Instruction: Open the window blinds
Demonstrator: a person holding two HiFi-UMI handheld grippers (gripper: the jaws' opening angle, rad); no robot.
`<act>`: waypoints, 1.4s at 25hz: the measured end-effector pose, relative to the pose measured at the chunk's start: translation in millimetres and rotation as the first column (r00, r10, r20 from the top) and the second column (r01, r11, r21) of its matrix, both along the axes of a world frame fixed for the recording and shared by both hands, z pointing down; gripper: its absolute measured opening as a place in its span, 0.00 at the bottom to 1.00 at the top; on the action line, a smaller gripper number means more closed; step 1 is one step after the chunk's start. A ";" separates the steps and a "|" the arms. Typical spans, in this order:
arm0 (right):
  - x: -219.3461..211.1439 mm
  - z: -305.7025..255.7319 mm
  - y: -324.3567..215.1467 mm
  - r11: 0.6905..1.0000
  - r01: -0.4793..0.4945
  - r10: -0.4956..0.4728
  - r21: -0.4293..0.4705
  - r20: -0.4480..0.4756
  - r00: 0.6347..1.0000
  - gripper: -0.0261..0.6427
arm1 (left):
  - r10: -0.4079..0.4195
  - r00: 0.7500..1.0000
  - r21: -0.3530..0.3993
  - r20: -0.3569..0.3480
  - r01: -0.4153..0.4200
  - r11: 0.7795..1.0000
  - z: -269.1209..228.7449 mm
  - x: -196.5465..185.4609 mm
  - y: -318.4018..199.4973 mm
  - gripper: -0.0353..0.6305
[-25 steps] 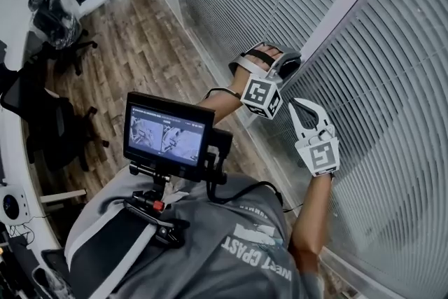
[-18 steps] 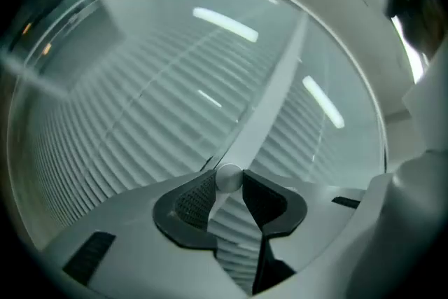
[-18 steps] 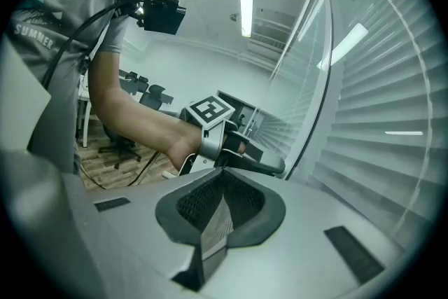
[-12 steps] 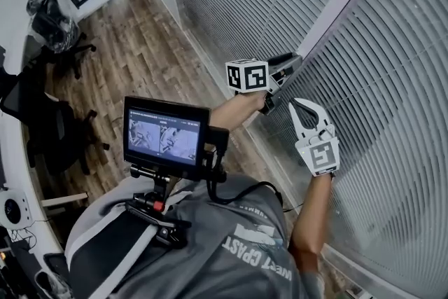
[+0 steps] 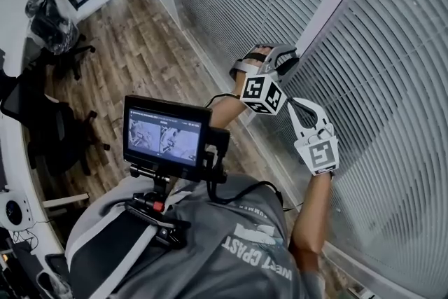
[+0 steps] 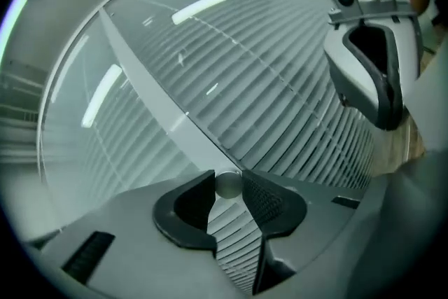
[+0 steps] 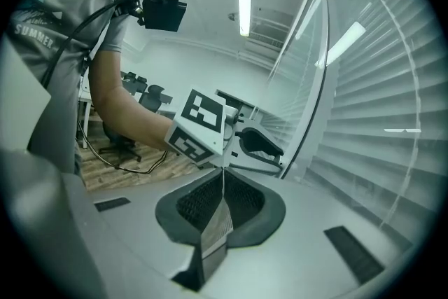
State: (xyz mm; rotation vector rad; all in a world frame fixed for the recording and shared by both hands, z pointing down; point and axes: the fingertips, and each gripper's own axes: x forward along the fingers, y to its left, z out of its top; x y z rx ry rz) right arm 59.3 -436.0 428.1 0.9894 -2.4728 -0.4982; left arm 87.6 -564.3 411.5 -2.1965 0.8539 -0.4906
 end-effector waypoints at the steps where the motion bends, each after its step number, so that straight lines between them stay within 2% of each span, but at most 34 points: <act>1: 1.9 0.6 0.6 1.000 -0.001 0.001 0.001 0.002 1.000 0.04 | 0.012 0.998 -0.071 -0.067 -0.017 0.997 0.5 -0.1 -0.6 0.24; 2: 4.0 1.2 1.1 1.000 -0.003 0.003 0.001 0.004 1.000 0.04 | 0.023 0.985 -0.174 -0.169 -0.053 0.983 1.0 -0.8 -1.7 0.24; 3: 5.6 1.7 1.3 1.000 -0.006 0.006 0.000 0.005 1.000 0.04 | 0.023 0.954 -0.294 -0.298 -0.115 0.949 0.7 -2.4 -3.2 0.24; 4: 6.5 1.7 1.1 1.000 -0.007 0.007 -0.001 0.004 1.000 0.04 | 0.002 0.900 -0.407 -0.435 -0.198 0.892 -0.6 -4.7 -5.3 0.24; 5: 6.5 1.2 0.6 1.000 -0.007 0.007 0.000 0.003 1.000 0.04 | -0.043 0.827 -0.497 -0.560 -0.294 0.817 -2.4 -7.4 -7.7 0.24; 6: 6.1 0.0 0.1 1.000 -0.006 0.006 0.001 0.003 1.000 0.04 | -0.108 0.740 -0.560 -0.664 -0.396 0.728 -3.7 -9.8 -10.3 0.24; 7: 5.7 -1.6 -0.1 1.000 -0.005 0.005 0.002 0.005 1.000 0.04 | -0.190 0.639 -0.594 -0.745 -0.506 0.625 -4.1 -11.7 -12.9 0.24; 8: 5.5 -3.3 -0.3 1.000 -0.004 0.004 0.002 0.009 1.000 0.04 | -0.282 0.532 -0.594 -0.798 -0.617 0.517 -4.6 -12.9 -15.2 0.24; 9: 5.3 -4.6 -0.7 1.000 -0.003 0.003 0.001 0.010 1.000 0.04 | -0.368 0.435 -0.564 -0.822 -0.708 0.424 -5.6 -13.7 -17.1 0.24; 10: 5.1 -5.0 -1.5 1.000 -0.001 0.001 0.000 0.009 1.000 0.04 | -0.430 0.365 -0.529 -0.826 -0.766 0.365 -6.5 -14.4 -18.6 0.24; 11: 4.6 -4.4 -2.4 1.000 0.001 -0.001 -0.001 0.006 1.000 0.04 | -0.461 0.330 -0.508 -0.824 -0.790 0.342 -6.9 -15.0 -19.8 0.24; 12: 3.8 -2.9 -3.3 1.000 0.003 -0.003 -0.002 0.003 1.000 0.04 | -0.459 0.329 -0.509 -0.825 -0.786 0.351 -6.5 -15.5 -20.3 0.24; 13: 3.0 -1.1 -3.7 1.000 0.004 -0.004 -0.003 0.001 1.000 0.04 | -0.424 0.364 -0.530 -0.829 -0.754 0.388 -5.8 -15.4 -19.8 0.25; 14: 2.6 0.6 -3.4 1.000 0.004 -0.004 -0.005 -0.001 1.000 0.04 | -0.357 0.439 -0.564 -0.825 -0.690 0.454 -4.6 -14.8 -18.2 0.25; 15: 2.7 2.1 -2.5 1.000 0.003 -0.003 -0.007 -0.002 1.000 0.04 | -0.263 0.553 -0.592 -0.791 -0.584 0.555 -2.9 -14.0 -15.6 0.25; 16: 3.1 2.9 -1.4 1.000 0.003 -0.003 -0.009 -0.002 1.000 0.04 | -0.160 0.689 -0.583 -0.707 -0.439 0.683 -1.2 -13.7 -12.5 0.27; 17: 3.8 3.3 -0.7 1.000 0.002 -0.002 -0.009 0.000 1.000 0.04 | -0.076 0.818 -0.512 -0.570 -0.282 0.811 -0.1 -14.1 -9.6 0.31; 18: 4.7 3.4 -0.6 1.000 0.001 -0.001 -0.010 0.000 1.000 0.04 | -0.024 0.912 -0.391 -0.409 -0.151 0.908 0.0 -14.0 -7.0 0.32; 19: 5.6 3.5 -0.9 1.000 -0.001 0.001 -0.011 0.001 1.000 0.04 | -0.002 0.966 -0.257 -0.259 -0.066 0.964 -0.7 -12.2 -4.7 0.33; 20: 6.2 3.6 -1.5 1.000 -0.003 0.003 -0.011 0.001 1.000 0.04 | 0.003 0.990 -0.148 -0.140 -0.024 0.989 -1.3 -8.9 -2.9 0.33; 21: 6.3 3.6 -1.9 1.000 -0.003 0.003 -0.010 0.001 1.000 0.04 | 0.002 0.998 -0.076 -0.058 -0.006 0.997 -0.9 -5.3 -1.4 0.31; 23: 4.7 3.4 -2.2 1.000 -0.002 0.002 -0.010 0.001 1.000 0.04 | -0.002 1.000 -0.019 0.008 0.002 1.000 0.9 -1.4 0.7 0.25; 25: 3.0 3.0 -2.2 1.000 0.001 -0.001 -0.010 -0.003 1.000 0.04 | -0.002 1.000 -0.027 -0.010 0.001 1.000 1.2 -2.2 1.2 0.24; 26: 3.2 2.9 -2.4 1.000 0.001 -0.001 -0.009 -0.003 1.000 0.04 | 0.005 0.999 -0.061 -0.047 -0.008 0.998 1.2 -2.7 1.0 0.24; 27: 3.8 3.2 -2.5 1.000 -0.001 0.001 -0.009 -0.003 1.000 0.04 | 0.017 0.993 -0.127 -0.113 -0.031 0.991 1.8 -3.1 0.2 0.24; 28: 4.6 3.6 -2.5 1.000 -0.002 0.002 -0.009 -0.002 1.000 0.04 | 0.028 0.975 -0.231 -0.220 -0.080 0.970 2.6 -4.0 -1.0 0.24; 29: 5.1 4.0 -2.4 1.000 -0.003 0.003 -0.010 -0.002 1.000 0.04 | 0.023 0.931 -0.359 -0.364 -0.164 0.919 2.6 -5.4 -2.6 0.24; 30: 5.2 4.0 -2.4 1.000 -0.003 0.003 -0.010 -0.002 1.000 0.04 | -0.012 0.854 -0.479 -0.520 -0.281 0.832 1.3 -7.3 -4.5 0.24; 31: 5.0 3.6 -2.5 1.000 -0.002 0.002 -0.010 -0.002 1.000 0.04 | -0.080 0.751 -0.562 -0.656 -0.415 0.715 -0.6 -9.3 -6.4 0.24; 32: 4.8 2.9 -2.8 1.000 -0.001 0.001 -0.009 -0.001 1.000 0.04 | -0.171 0.636 -0.596 -0.752 -0.547 0.587 -1.9 -10.9 -8.2 0.24; 33: 4.5 2.3 -3.2 1.000 -0.001 0.001 -0.008 0.000 1.000 0.04 | -0.270 0.525 -0.586 -0.807 -0.661 0.468 -2.6 -12.3 -9.9 0.24; 34: 4.2 2.0 -3.6 1.000 0.000 0.000 -0.007 0.001 1.000 0.04 | -0.359 0.432 -0.551 -0.828 -0.745 0.376 -2.8 -13.5 -11.3 0.24; 35: 4.0 1.8 -4.0 1.000 0.000 0.000 -0.007 0.002 1.000 0.04 | -0.422 0.367 -0.515 -0.829 -0.795 0.321 -2.7 -14.5 -12.3 0.24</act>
